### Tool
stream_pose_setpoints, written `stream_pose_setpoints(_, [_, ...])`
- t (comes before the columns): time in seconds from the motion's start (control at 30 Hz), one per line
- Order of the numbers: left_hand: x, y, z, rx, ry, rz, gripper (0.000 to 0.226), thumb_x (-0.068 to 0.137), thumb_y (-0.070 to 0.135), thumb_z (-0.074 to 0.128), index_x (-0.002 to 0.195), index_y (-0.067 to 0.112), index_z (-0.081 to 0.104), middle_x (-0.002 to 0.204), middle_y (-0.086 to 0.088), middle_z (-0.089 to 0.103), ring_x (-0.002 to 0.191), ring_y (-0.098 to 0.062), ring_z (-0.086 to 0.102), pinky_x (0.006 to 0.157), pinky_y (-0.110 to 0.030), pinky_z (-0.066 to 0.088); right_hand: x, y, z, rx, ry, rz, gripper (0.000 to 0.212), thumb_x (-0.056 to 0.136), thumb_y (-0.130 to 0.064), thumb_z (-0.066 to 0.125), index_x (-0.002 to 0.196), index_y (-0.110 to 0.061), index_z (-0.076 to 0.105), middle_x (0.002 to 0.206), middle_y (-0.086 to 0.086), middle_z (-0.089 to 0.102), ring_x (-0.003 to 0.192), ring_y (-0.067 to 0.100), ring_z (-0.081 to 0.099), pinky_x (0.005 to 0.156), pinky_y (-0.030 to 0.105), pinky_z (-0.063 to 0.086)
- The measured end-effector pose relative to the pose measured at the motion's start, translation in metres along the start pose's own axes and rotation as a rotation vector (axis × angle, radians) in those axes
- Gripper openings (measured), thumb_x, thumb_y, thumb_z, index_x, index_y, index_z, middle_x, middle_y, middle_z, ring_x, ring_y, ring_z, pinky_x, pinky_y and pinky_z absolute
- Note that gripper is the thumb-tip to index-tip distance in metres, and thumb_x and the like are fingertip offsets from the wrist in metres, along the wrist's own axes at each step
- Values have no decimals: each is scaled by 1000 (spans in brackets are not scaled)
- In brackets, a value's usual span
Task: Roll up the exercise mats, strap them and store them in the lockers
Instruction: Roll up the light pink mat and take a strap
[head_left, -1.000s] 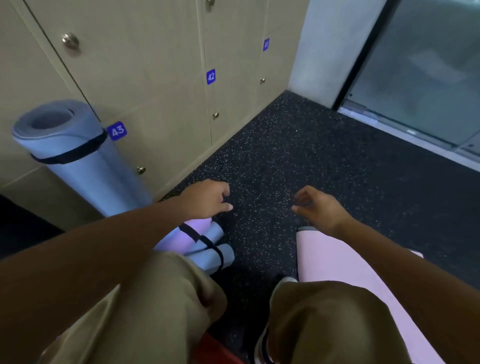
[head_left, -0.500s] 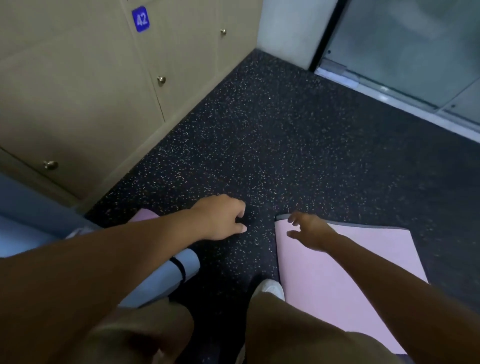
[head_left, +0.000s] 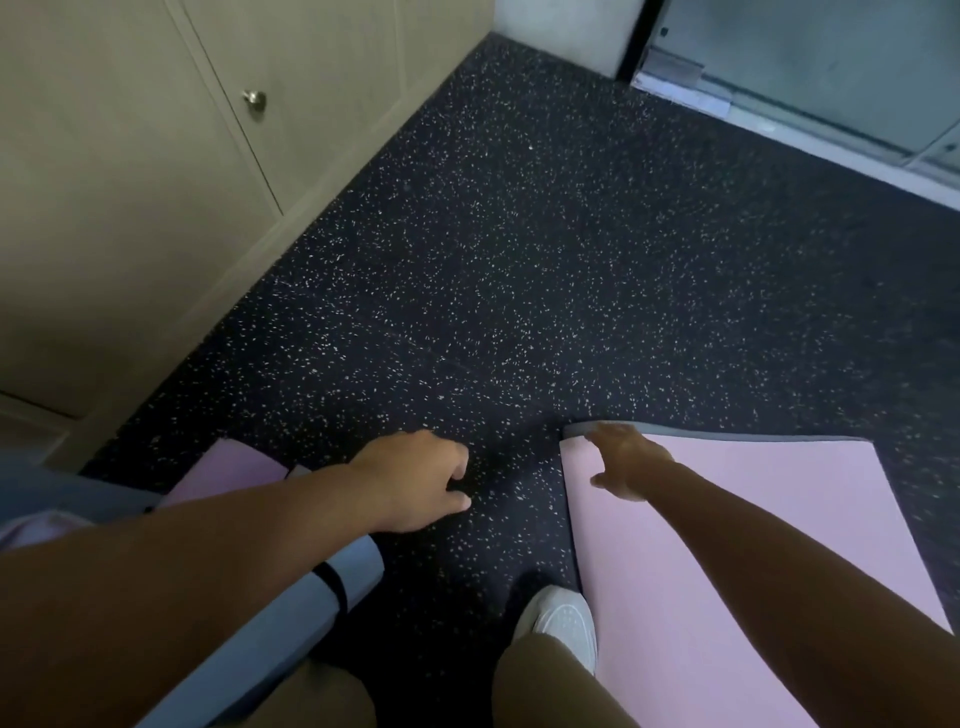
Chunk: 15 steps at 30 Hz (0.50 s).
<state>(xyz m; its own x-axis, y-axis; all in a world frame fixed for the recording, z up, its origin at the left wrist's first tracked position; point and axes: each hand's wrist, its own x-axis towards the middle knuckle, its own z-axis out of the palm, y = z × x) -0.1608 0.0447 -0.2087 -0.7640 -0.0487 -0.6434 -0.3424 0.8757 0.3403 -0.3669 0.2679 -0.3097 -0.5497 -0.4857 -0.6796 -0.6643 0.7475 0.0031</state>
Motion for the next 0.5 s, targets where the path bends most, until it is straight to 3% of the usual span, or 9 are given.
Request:
stream_pose_setpoints(0.3, [10,1,15,-89,-39,-24,41,98,51,61,130,26,59,119,7,70,102,-14,65,93,-37,55,7,5,19,-102,-5,57,85,96,-39,68,161,-18,18,168,2,17,154,26,17,118,46,36])
stream_pose_setpoints(0.5, [11,9,22,-79,-91,-8,41,99,50,60,132,25,58,120,5,69,104,-14,65,95,-39,55,15,7,20,-184,92,43,65,92,-35,71,144,-15,38,146,5,42,136,25,37,108,38,42])
